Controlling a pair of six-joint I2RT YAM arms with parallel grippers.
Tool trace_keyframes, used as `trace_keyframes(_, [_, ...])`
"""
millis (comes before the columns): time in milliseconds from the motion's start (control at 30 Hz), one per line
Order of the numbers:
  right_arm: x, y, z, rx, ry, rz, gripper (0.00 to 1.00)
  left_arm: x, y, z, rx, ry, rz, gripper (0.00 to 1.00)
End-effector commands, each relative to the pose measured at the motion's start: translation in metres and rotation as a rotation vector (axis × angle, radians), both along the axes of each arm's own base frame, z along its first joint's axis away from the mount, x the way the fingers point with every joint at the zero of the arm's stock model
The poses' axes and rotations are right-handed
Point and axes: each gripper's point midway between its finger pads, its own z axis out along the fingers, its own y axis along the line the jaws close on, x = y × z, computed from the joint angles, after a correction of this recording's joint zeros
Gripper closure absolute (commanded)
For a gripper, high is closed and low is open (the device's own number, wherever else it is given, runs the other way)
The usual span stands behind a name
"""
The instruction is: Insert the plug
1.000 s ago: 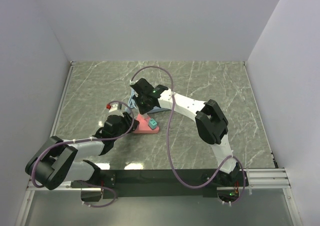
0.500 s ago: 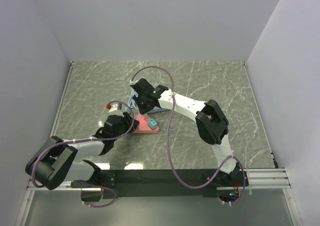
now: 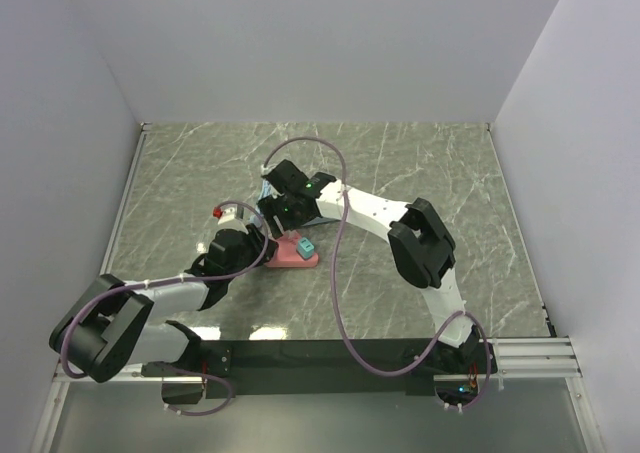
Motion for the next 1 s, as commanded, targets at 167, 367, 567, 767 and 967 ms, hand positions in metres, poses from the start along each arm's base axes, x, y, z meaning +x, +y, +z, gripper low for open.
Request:
trace_keyframes(167, [0.024, -0.008, 0.075, 0.156, -0.162, -0.018, 0.08, -0.004, 0.008, -0.002, 0.058, 0.026, 0.009, 0.60])
trace_keyframes(367, [0.050, -0.047, 0.106, 0.181, -0.254, -0.101, 0.07, 0.002, 0.017, 0.011, 0.089, 0.000, 0.058, 0.58])
trace_keyframes(567, [0.090, -0.106, 0.112, 0.196, -0.311, -0.242, 0.07, 0.009, 0.031, 0.033, 0.124, -0.046, 0.120, 0.14])
trace_keyframes(767, [0.133, -0.130, 0.095, 0.172, -0.311, -0.324, 0.07, 0.026, 0.041, 0.066, 0.162, -0.114, 0.187, 0.01])
trace_keyframes(967, [0.169, -0.125, 0.073, 0.114, -0.281, -0.367, 0.07, 0.049, 0.041, 0.100, 0.180, -0.190, 0.220, 0.01])
